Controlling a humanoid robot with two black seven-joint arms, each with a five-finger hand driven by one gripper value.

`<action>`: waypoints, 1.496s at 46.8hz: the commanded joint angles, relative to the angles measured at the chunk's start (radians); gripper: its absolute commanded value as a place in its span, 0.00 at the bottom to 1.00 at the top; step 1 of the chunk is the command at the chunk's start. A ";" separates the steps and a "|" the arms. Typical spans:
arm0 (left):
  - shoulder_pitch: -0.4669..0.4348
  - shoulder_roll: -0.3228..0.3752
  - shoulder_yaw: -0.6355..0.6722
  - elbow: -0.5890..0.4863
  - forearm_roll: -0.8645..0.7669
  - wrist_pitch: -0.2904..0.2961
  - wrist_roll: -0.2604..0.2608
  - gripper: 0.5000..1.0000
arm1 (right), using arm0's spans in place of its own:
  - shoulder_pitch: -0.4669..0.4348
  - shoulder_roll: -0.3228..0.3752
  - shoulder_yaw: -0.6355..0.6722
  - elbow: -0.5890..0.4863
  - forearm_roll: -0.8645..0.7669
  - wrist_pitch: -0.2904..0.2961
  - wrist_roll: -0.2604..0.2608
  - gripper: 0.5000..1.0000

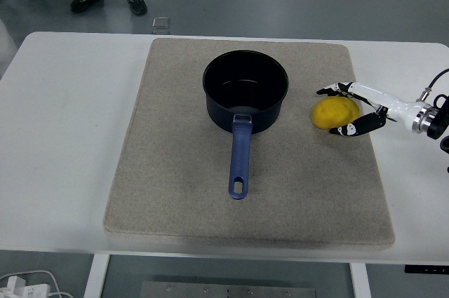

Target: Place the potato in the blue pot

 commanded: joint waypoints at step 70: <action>0.000 0.000 0.000 0.000 0.000 0.000 -0.001 1.00 | 0.090 -0.036 0.017 -0.020 0.021 0.066 0.001 0.00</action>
